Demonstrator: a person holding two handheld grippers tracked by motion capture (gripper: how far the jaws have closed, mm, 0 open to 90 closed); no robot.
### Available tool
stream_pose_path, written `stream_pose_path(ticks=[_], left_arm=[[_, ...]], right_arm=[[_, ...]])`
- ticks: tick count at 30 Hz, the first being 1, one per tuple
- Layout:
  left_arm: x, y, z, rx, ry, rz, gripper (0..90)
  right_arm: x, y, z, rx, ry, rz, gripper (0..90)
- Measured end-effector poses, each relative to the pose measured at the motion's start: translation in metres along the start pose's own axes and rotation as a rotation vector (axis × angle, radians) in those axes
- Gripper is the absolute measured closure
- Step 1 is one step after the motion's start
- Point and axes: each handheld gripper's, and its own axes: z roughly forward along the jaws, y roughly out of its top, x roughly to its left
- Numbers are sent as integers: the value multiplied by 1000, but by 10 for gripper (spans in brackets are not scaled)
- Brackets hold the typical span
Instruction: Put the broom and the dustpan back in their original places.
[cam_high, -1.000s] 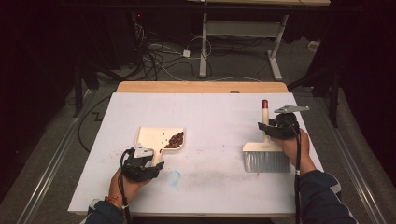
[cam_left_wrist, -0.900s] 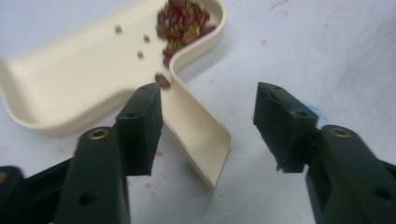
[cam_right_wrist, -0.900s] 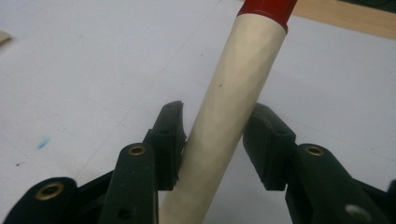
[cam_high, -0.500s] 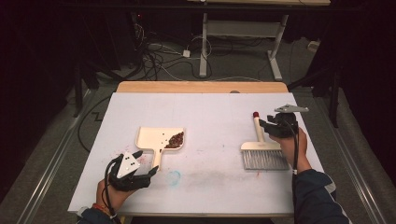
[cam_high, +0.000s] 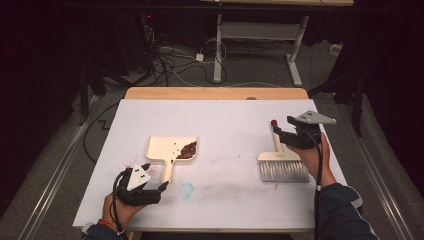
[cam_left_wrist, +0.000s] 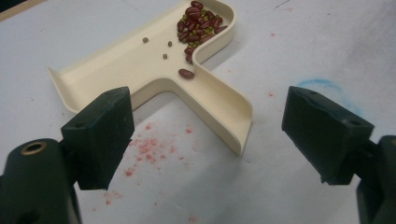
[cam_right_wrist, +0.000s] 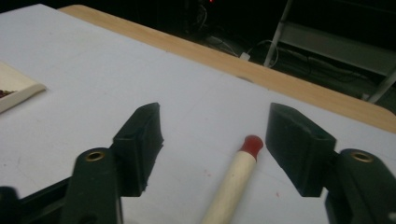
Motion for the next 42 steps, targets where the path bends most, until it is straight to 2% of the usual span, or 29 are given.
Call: stream_pose_path(ticks=[5, 9, 20, 25, 31, 42], left_arm=[[-3, 1, 2, 0, 8, 14, 166], [-5, 1, 4, 3, 1, 27, 165], [-6, 2, 3, 3, -4, 32, 165], [-7, 2, 2, 3, -6, 37, 166], [-6, 2, 2, -6, -7, 32, 166], [-8, 3, 2, -4, -6, 52, 166]], right_arm=[[4, 4, -9, -49, -3, 12, 239], [7, 6, -16, -81, -10, -6, 197], [19, 11, -34, -121, 20, -49, 193], [26, 12, -44, -120, 35, -99, 193], [33, 9, -55, -142, 49, -120, 191], [40, -2, -74, -184, 54, -175, 189]])
